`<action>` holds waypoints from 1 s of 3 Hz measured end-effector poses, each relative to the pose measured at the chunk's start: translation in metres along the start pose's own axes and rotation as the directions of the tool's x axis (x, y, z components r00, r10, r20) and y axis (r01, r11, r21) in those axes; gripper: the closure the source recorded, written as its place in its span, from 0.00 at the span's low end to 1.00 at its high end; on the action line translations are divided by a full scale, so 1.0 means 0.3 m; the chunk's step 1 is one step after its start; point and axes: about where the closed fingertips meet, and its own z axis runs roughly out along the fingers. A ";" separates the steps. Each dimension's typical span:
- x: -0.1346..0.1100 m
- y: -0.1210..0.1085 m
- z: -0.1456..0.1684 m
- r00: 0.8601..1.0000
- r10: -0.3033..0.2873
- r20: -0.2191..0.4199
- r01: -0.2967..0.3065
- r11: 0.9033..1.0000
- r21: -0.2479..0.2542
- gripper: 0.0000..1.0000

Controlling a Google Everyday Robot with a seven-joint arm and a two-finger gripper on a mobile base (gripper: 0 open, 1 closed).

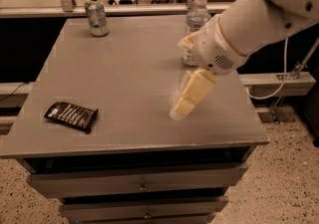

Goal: Pick rxbar chocolate

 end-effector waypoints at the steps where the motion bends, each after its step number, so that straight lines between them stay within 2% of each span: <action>1: -0.107 0.035 0.152 0.997 0.010 0.073 -0.008 0.999 -0.033 0.00; 2: -0.237 0.095 0.330 0.990 0.032 0.141 -0.021 0.997 -0.077 0.00; 3: -0.303 0.131 0.445 0.985 0.049 0.167 -0.032 0.994 -0.104 0.00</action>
Offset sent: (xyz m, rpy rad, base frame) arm 0.0000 0.1668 -0.0618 0.2138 0.0821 0.0597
